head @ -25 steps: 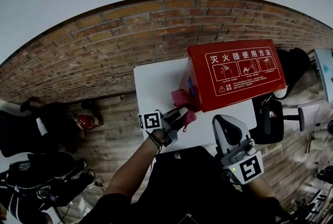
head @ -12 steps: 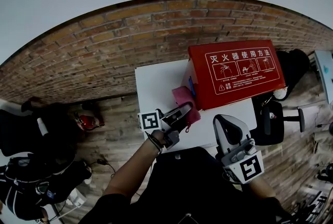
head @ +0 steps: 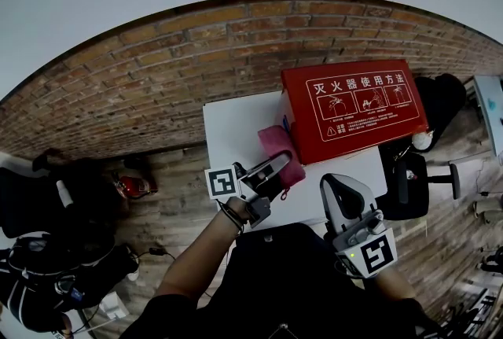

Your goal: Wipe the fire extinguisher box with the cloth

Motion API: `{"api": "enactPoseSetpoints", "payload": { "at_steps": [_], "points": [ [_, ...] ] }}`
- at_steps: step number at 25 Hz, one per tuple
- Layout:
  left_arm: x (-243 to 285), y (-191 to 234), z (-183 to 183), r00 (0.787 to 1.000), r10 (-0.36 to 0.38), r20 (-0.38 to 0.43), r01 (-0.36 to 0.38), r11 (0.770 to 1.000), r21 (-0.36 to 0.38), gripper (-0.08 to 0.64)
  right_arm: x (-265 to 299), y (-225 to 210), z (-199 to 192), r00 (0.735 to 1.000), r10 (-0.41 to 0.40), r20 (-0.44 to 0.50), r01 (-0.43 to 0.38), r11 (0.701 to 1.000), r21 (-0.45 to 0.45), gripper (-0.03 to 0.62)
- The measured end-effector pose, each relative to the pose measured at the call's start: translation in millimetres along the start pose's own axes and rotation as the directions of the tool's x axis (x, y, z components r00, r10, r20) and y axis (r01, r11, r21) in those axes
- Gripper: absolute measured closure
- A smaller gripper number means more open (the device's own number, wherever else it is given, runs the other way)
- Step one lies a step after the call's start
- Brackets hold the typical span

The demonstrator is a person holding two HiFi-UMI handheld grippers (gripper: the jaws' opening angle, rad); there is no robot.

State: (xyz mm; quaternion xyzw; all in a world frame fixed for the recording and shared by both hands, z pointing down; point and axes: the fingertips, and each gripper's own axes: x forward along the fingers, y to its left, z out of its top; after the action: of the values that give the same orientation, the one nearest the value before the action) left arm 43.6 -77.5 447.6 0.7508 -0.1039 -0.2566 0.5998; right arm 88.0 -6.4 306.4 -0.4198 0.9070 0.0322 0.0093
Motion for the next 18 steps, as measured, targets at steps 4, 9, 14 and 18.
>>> {"api": "enactPoseSetpoints", "payload": {
  "at_steps": [4, 9, 14, 18],
  "points": [
    [2, -10, 1, 1.0, -0.022, 0.011, 0.022, 1.0, -0.019, 0.466, -3, 0, 0, 1.0, -0.003, 0.002, 0.003, 1.0, 0.0, 0.572],
    [7, -29, 3, 0.998, -0.059, 0.011, 0.059, 0.998, -0.003, 0.466, -5, 1, 2, 1.0, -0.006, 0.006, 0.006, 1.0, 0.0, 0.572],
    [12, -50, 5, 0.995, -0.101, 0.009, 0.101, 0.995, 0.01, 0.466, -8, 2, 4, 1.0, -0.008, 0.018, 0.008, 1.0, 0.0, 0.572],
    [16, -64, 5, 0.992, -0.128, 0.002, 0.128, 0.992, 0.014, 0.466, -10, 1, 7, 1.0, -0.012, 0.026, 0.012, 1.0, -0.002, 0.572]
  ]
}}
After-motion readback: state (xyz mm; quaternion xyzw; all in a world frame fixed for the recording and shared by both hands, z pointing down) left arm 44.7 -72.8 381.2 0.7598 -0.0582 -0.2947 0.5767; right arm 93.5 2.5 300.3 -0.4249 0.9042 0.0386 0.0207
